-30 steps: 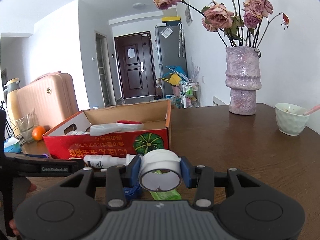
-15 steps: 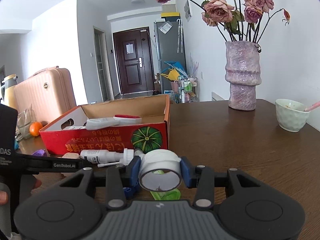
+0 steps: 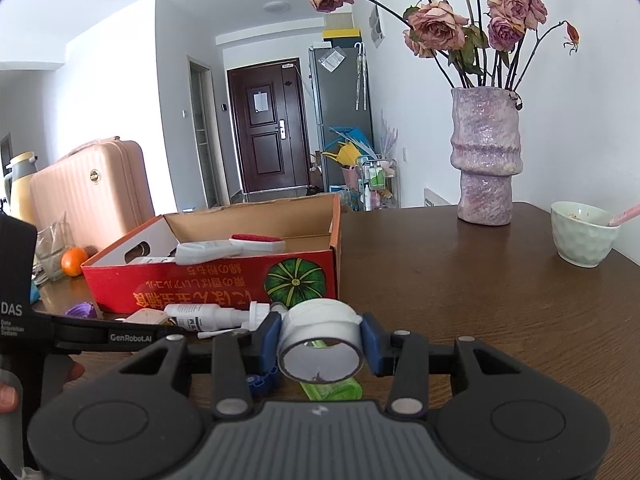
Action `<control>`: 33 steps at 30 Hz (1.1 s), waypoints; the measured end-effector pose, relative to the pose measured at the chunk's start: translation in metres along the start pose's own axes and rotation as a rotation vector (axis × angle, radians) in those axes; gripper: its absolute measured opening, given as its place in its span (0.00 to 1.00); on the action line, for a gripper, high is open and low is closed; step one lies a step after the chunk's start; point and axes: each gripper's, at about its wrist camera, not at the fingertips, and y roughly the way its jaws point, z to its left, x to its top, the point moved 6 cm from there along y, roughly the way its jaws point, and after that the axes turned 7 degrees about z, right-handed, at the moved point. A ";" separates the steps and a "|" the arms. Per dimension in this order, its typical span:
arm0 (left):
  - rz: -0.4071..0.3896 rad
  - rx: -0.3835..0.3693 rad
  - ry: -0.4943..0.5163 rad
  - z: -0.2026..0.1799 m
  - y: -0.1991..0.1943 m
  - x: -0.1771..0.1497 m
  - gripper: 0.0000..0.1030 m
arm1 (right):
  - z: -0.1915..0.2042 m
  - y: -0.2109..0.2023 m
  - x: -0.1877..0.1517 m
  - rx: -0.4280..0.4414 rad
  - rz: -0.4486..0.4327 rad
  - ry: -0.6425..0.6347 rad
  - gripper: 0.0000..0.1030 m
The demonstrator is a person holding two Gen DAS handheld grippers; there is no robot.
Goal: Organize rigid objects
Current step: 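Grasp the beige cube plug with the left tool while the right tool holds the tape roll, then carry the cube plug and tape roll over the cardboard box with both tools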
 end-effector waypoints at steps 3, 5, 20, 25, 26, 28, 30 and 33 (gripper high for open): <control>-0.020 0.010 0.005 0.000 -0.007 0.000 0.64 | 0.000 -0.001 0.001 0.003 -0.005 0.001 0.40; -0.032 0.010 0.003 0.001 -0.013 -0.001 0.64 | 0.000 -0.002 0.001 0.005 -0.007 0.002 0.40; -0.127 0.019 -0.007 0.003 -0.063 -0.013 0.64 | 0.003 -0.007 0.002 0.014 -0.032 -0.005 0.40; -0.158 0.018 -0.028 0.006 -0.081 -0.016 0.64 | 0.005 -0.009 0.001 0.019 -0.036 -0.016 0.40; -0.166 0.019 -0.034 0.007 -0.085 -0.016 0.64 | 0.006 -0.009 0.001 0.021 -0.036 -0.018 0.40; -0.181 0.023 -0.044 0.009 -0.093 -0.015 0.64 | 0.008 -0.010 0.001 0.024 -0.037 -0.023 0.40; -0.194 0.027 -0.053 0.011 -0.100 -0.014 0.64 | 0.011 -0.012 0.002 0.030 -0.048 -0.030 0.40; -0.213 0.028 -0.066 0.014 -0.108 -0.012 0.64 | 0.017 -0.019 0.005 0.036 -0.071 -0.036 0.40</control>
